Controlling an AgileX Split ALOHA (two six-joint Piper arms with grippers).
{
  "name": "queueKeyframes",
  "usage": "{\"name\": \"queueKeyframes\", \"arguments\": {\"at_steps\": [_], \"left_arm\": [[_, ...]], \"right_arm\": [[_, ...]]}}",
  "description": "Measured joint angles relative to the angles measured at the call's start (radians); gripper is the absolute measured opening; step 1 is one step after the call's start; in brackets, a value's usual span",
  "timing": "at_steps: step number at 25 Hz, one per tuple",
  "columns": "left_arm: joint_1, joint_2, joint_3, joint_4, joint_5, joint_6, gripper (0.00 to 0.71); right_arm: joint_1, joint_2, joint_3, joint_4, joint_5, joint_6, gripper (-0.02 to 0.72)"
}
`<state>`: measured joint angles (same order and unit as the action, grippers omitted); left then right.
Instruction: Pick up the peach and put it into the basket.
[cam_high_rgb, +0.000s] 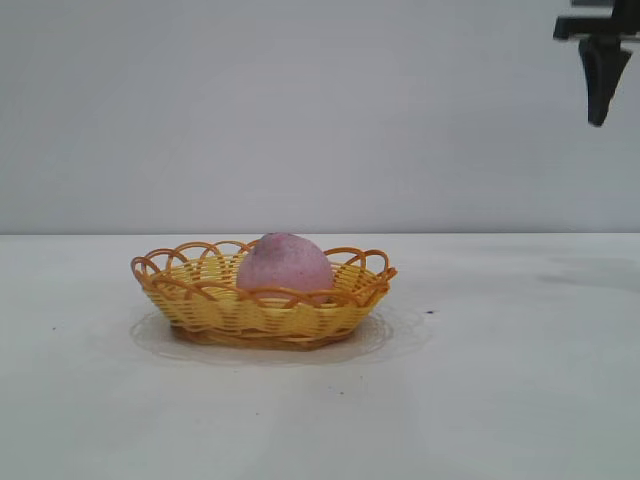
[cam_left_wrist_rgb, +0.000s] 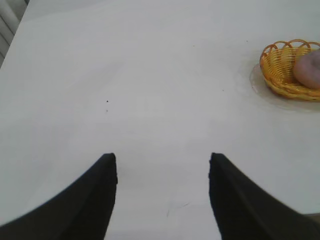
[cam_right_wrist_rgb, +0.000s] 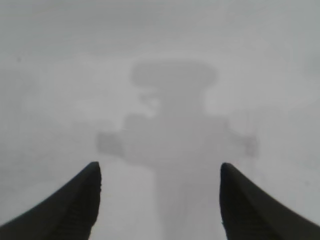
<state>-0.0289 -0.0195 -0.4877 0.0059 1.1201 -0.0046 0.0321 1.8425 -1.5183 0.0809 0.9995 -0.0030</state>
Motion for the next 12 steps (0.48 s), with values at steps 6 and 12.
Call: {"name": "queueKeyframes", "arguments": {"at_steps": [6, 12], "left_arm": [[0.0, 0.0, 0.0, -0.012, 0.0, 0.0, 0.359], [0.0, 0.0, 0.0, -0.013, 0.0, 0.0, 0.359]], "right_arm": [[0.002, -0.399, 0.537, 0.004, -0.144, 0.006, 0.436], [0.002, -0.738, 0.735, 0.004, 0.017, -0.006, 0.436]]}}
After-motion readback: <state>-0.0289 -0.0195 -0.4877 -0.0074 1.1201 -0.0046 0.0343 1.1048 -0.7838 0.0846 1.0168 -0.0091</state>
